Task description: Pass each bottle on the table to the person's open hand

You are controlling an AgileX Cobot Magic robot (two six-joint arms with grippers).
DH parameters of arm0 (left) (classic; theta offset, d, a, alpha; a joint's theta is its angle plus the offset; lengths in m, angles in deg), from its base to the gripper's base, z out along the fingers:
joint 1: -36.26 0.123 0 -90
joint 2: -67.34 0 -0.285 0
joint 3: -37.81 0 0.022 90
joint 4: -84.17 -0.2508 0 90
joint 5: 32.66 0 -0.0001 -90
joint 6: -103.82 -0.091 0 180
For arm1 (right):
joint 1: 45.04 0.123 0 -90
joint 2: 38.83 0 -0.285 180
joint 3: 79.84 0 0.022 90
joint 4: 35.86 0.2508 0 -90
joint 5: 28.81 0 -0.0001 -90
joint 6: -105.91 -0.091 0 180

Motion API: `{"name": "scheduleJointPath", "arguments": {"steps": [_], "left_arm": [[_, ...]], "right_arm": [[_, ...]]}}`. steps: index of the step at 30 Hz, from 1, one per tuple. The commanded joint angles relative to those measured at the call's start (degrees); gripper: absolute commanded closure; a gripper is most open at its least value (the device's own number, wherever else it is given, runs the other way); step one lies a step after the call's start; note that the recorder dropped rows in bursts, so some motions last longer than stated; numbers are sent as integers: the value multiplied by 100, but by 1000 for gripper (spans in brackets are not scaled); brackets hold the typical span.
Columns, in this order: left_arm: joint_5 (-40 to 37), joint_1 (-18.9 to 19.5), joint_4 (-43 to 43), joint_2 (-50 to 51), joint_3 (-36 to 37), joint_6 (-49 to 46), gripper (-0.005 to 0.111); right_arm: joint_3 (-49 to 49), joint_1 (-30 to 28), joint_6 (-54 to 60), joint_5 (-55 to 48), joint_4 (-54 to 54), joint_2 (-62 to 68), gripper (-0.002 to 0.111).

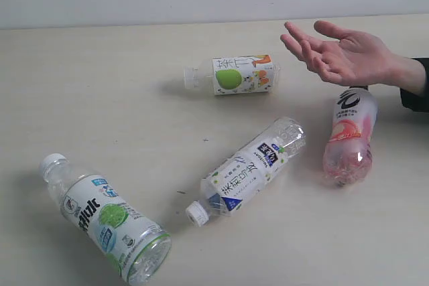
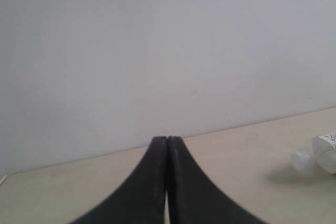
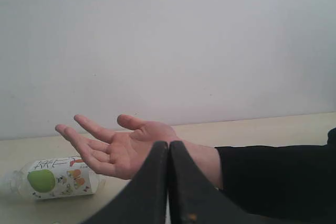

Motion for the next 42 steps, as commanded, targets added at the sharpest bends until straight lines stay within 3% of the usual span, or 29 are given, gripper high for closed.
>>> {"name": "scheduleJointPath", "arguments": {"steps": [1, 20, 24, 29, 35, 42], "left_arm": [[9, 18, -9, -36, 12, -9, 107], [9, 18, -9, -36, 12, -9, 107], [9, 18, -9, -36, 12, -9, 107], [9, 18, -9, -36, 12, -9, 107], [9, 18, -9, -36, 12, -9, 107], [9, 18, -9, -36, 12, -9, 107]], "right_arm": [[-29, -33, 13, 46, -6, -24, 108], [-29, -33, -51, 658, 63, -24, 108], [-29, -33, -988, 1336, 746, -24, 108], [-29, -33, -986, 1860, 1058, -24, 108], [-29, -33, -937, 2987, 2444, -24, 108], [989, -33, -892, 2091, 2126, 1016, 108]]}}
